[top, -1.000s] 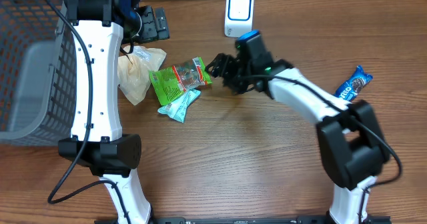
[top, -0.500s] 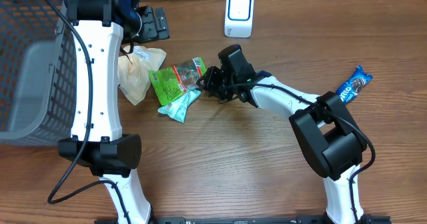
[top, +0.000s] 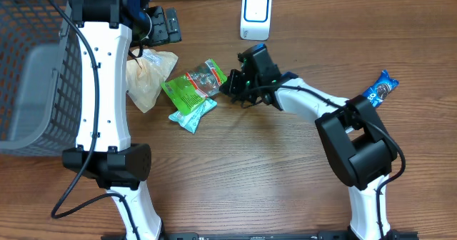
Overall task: Scan the item barcode
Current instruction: 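Reach the right gripper to the green snack bag and grasp it, then lift the green snack bag with the right gripper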
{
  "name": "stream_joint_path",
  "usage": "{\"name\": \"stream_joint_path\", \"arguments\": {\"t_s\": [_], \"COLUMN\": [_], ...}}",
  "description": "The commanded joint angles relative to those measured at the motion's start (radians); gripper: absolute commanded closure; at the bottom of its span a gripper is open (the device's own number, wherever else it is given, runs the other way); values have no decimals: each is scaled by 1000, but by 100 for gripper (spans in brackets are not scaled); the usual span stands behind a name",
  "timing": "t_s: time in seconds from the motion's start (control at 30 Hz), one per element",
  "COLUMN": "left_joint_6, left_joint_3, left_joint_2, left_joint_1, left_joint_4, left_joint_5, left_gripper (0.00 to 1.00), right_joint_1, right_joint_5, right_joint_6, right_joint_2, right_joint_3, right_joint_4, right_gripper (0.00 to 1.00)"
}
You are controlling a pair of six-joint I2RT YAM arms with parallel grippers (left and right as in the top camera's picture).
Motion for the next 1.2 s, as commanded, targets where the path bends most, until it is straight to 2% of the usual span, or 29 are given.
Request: {"name": "stream_joint_path", "arguments": {"t_s": [0.0,0.33,0.53,0.73,0.93,1.17], "left_joint_6": [5,5,5,5,5,5], "left_joint_3": [-6,-6,-6,-6,-6,-6], "left_joint_2": [-15,-15,-15,-15,-15,-15], "left_joint_1": [-1,-1,-1,-1,-1,-1], "left_joint_4": [1,1,1,1,1,1], "left_joint_5": [2,2,2,2,2,2], "left_gripper": [0,0,0,0,0,0], "right_joint_1": [-63,-222,-324,-390,-393,-385], "right_joint_5": [-73,-82,-110,-140,-185,-187], "right_joint_6": [-114,-284,-369,-422,-444,-408], "right_joint_2": [-35,-70,-70,-71,-87,-216], "right_joint_3": [0,0,0,1,44,80], "right_joint_4": [-39,-377,-514,-560,-588,-588], "right_gripper": [96,96,95,91,82,76]}}
